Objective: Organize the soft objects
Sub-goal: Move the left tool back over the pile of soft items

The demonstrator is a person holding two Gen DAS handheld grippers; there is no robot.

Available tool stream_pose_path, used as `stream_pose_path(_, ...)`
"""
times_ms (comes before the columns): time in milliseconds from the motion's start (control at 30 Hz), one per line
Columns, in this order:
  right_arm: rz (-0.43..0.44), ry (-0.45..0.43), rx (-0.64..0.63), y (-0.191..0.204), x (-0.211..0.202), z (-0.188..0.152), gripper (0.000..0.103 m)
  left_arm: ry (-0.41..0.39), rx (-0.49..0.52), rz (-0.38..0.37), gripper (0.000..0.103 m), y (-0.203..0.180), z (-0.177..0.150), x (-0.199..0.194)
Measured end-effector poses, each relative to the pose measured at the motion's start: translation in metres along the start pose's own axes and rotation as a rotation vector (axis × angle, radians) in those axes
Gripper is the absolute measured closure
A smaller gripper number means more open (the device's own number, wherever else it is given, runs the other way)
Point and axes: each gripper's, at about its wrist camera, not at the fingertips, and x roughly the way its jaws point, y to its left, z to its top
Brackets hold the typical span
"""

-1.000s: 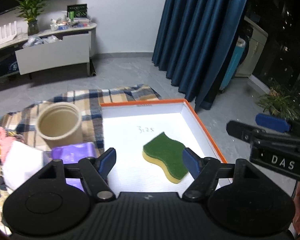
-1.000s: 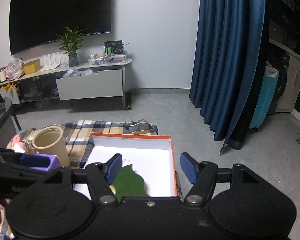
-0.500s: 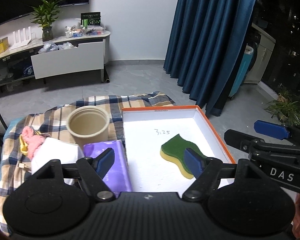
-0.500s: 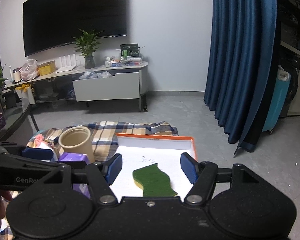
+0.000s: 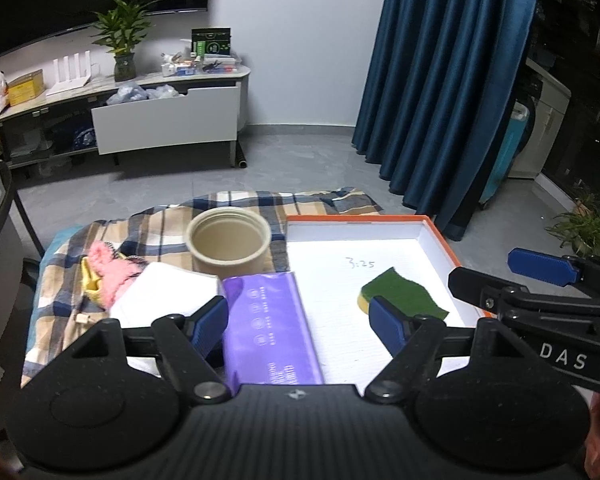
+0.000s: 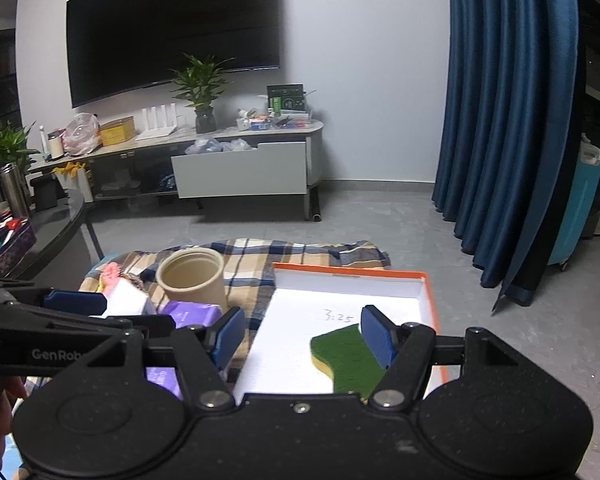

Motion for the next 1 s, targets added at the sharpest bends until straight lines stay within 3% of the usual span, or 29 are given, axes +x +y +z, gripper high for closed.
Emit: stream_pose_path(1000,0.133,0.046,-0.061,0.078,0.024,0.001,0.025,-0.008,-0.117,0.097,0.024,0.074,-0.016,-0.025)
